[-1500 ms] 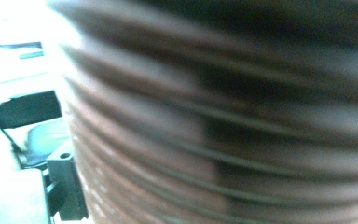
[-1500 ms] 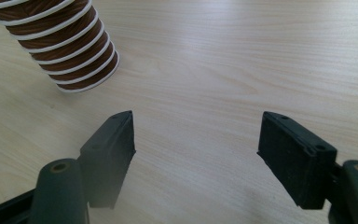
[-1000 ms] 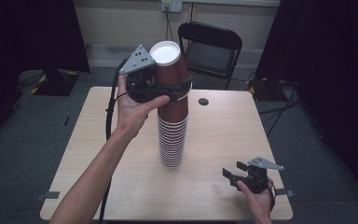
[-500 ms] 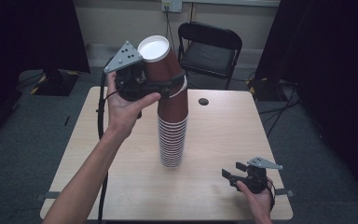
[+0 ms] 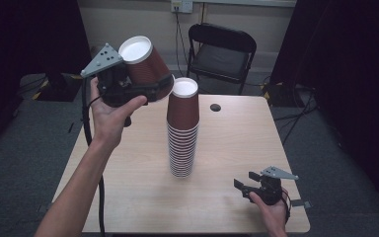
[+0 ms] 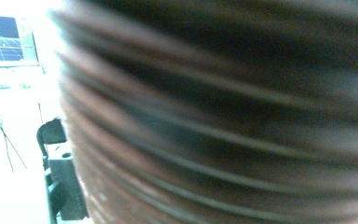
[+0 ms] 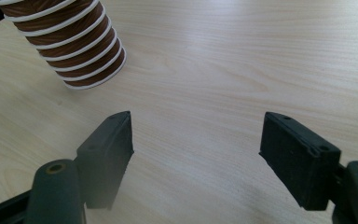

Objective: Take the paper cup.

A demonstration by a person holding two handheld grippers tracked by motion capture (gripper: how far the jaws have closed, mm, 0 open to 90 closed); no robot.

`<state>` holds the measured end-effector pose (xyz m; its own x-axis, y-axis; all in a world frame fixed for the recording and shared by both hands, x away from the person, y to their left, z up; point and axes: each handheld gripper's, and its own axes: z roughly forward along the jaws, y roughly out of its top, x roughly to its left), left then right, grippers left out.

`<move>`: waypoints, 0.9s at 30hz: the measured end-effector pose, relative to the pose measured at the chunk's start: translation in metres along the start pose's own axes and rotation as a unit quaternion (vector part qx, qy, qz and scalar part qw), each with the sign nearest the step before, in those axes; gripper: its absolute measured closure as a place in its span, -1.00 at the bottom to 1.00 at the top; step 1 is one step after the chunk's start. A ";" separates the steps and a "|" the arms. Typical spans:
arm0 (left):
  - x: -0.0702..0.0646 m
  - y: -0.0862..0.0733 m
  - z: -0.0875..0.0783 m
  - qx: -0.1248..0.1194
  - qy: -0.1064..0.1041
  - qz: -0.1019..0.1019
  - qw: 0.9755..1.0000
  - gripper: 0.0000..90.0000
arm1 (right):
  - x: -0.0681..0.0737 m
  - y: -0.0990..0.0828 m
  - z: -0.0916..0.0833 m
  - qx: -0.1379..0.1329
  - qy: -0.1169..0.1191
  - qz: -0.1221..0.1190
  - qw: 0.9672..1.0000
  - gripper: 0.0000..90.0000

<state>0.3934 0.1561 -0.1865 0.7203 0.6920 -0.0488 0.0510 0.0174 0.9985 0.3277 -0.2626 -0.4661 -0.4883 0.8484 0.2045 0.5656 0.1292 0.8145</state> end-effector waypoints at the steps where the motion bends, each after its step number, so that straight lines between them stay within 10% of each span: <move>1: 0.002 -0.001 -0.002 0.000 0.001 -0.001 1.000 -0.71 | 0.000 0.000 0.000 0.000 0.000 0.000 1.000 -0.44; 27: 0.018 -0.056 -0.039 0.052 0.028 -0.021 0.998 -0.71 | 0.007 0.001 0.003 0.001 0.013 -0.016 1.000 -0.32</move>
<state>0.3765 0.1958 -0.2425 0.6769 0.7309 -0.0872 0.1548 -0.0256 0.9876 0.3269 -0.2555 -0.4655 -0.5239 0.8298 0.1925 0.5511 0.1579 0.8194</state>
